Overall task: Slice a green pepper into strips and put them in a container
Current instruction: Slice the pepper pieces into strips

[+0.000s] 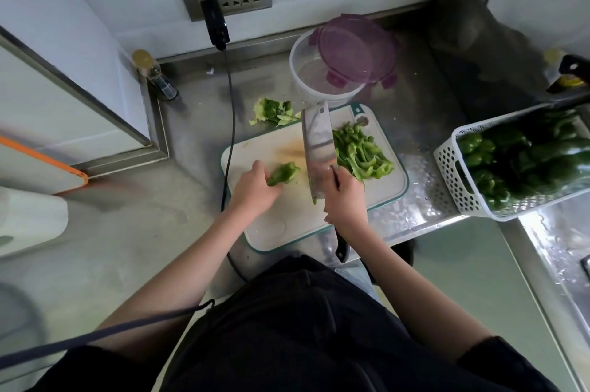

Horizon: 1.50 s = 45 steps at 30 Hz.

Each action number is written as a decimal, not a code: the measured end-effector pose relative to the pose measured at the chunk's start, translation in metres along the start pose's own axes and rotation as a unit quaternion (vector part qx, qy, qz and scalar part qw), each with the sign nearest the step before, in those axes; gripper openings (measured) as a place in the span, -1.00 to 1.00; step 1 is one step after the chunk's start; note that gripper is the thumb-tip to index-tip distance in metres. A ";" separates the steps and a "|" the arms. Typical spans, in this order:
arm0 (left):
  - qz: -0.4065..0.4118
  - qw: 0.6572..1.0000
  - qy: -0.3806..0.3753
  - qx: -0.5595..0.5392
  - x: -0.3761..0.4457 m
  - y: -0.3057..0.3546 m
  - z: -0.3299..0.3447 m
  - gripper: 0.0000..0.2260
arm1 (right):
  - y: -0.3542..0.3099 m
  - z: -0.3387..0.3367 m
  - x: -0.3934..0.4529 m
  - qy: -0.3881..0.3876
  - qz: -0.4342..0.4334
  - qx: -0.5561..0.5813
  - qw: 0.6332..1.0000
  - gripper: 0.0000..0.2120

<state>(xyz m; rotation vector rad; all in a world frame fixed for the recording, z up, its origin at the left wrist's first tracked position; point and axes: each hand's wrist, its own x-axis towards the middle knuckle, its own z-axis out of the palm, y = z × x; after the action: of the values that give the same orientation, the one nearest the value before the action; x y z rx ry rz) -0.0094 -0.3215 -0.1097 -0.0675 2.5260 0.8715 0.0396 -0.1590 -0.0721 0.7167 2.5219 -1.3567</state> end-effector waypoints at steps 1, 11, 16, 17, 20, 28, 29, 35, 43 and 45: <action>-0.033 0.999 -0.034 -0.009 -0.003 0.001 0.002 -0.69 | -0.002 0.002 -0.002 0.003 0.003 0.008 1.000 -0.67; -0.061 0.981 -0.016 -0.186 -0.006 0.002 0.014 -0.86 | 0.000 0.017 -0.009 -0.011 -0.035 -0.031 0.999 -0.66; -0.005 0.992 0.033 -0.123 0.001 0.001 0.012 -0.89 | 0.006 0.019 -0.005 -0.025 -0.052 -0.075 0.995 -0.67; 0.001 0.992 0.029 -0.125 0.003 0.002 0.012 -0.91 | 0.006 0.020 -0.005 -0.021 -0.056 -0.079 0.995 -0.67; 0.016 0.992 0.005 -0.127 0.007 0.005 0.014 -0.90 | 0.005 0.022 -0.006 -0.004 -0.053 -0.072 0.996 -0.67; 0.004 0.991 0.004 -0.136 0.011 0.007 0.019 -0.89 | 0.002 0.024 -0.004 -0.007 -0.072 -0.098 0.993 -0.68; 0.007 0.991 0.005 -0.137 0.011 0.007 0.020 -0.89 | 0.002 0.025 -0.004 -0.008 -0.076 -0.106 0.991 -0.69; 0.026 0.990 0.014 -0.140 0.008 0.006 0.020 -0.86 | 0.000 0.027 -0.006 -0.008 -0.085 -0.159 0.984 -0.68; 0.072 0.994 0.031 -0.070 0.005 0.001 0.021 -0.89 | 0.008 0.035 -0.012 -0.029 -0.072 -0.223 0.972 -0.65; 0.080 0.994 0.037 -0.064 0.005 0.001 0.023 -0.89 | 0.006 0.036 -0.011 -0.028 -0.072 -0.238 0.968 -0.63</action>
<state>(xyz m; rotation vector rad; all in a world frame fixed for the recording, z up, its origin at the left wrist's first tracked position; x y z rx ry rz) -0.0047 -0.3064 -0.1267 0.0640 2.5683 1.1119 0.0495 -0.1894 -0.0927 0.3968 2.7371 -0.7340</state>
